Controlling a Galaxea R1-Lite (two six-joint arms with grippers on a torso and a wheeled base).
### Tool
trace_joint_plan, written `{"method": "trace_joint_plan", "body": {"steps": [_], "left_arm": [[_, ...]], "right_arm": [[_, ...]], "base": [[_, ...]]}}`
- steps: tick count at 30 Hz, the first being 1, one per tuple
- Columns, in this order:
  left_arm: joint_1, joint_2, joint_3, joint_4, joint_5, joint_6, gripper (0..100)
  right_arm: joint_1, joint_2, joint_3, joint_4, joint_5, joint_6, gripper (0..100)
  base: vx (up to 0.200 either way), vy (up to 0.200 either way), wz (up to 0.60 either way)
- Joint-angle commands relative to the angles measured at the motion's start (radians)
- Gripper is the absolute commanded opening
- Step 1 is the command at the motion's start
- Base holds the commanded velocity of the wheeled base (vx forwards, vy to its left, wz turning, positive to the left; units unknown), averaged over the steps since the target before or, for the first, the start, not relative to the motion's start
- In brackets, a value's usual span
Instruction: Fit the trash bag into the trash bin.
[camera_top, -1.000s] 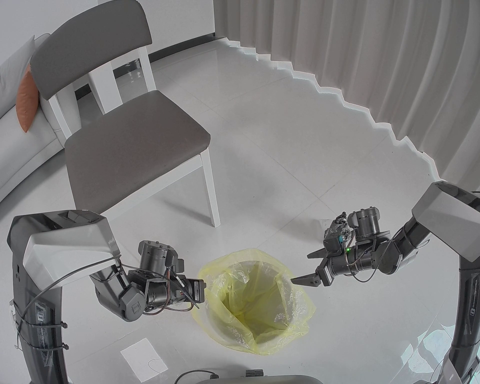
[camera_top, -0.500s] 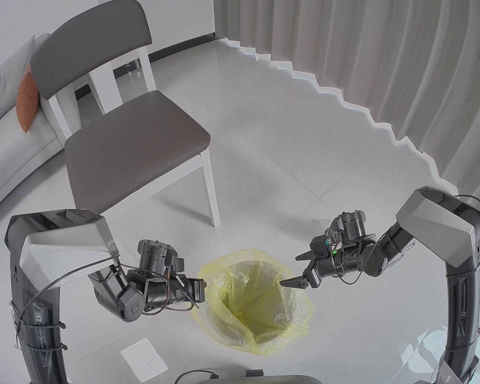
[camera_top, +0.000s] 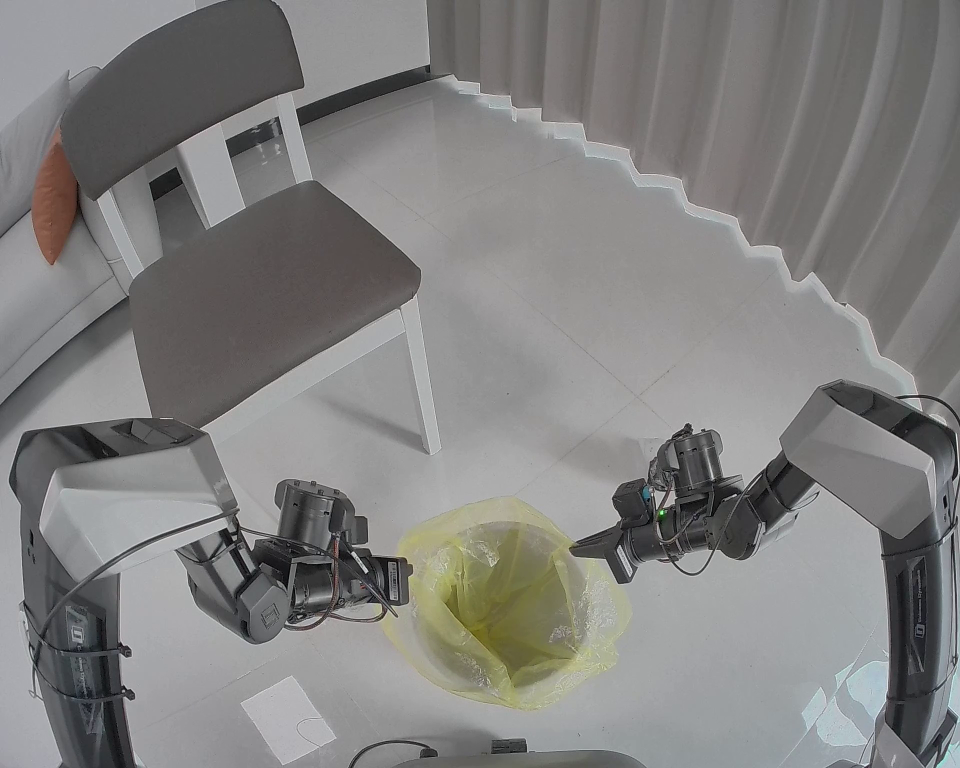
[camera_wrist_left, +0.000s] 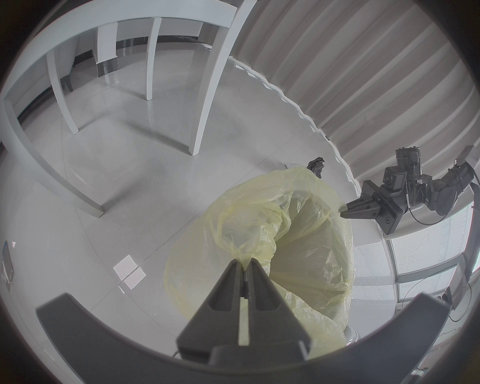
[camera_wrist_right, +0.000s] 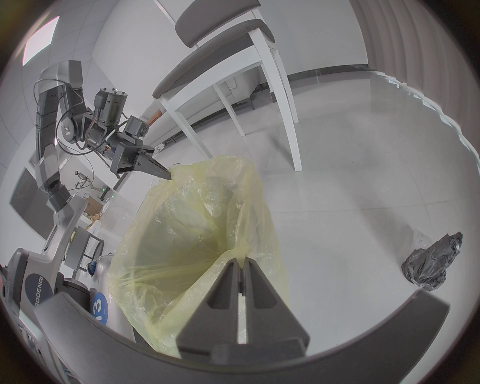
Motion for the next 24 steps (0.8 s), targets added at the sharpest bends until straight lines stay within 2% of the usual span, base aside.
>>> {"method": "trace_joint_plan", "body": {"steps": [1,19,24], "left_arm": [[-0.001,0.005,0.000,0.000,-0.001,0.000,0],[0.009,0.111,-0.029,-0.051,0.006,-0.011,0],[0.008,0.111,-0.035,-0.052,0.006,-0.011,0]], "right_arm": [[-0.008,0.003,0.007,0.000,0.000,0.000,0],[-0.029,0.052,0.002,0.000,0.002,0.000,0],[-0.057,0.047,0.000,-0.004,0.002,-0.003,0]], "base": [[0.000,0.000,0.00],[0.000,0.000,0.00],[0.000,0.000,0.00]]}}
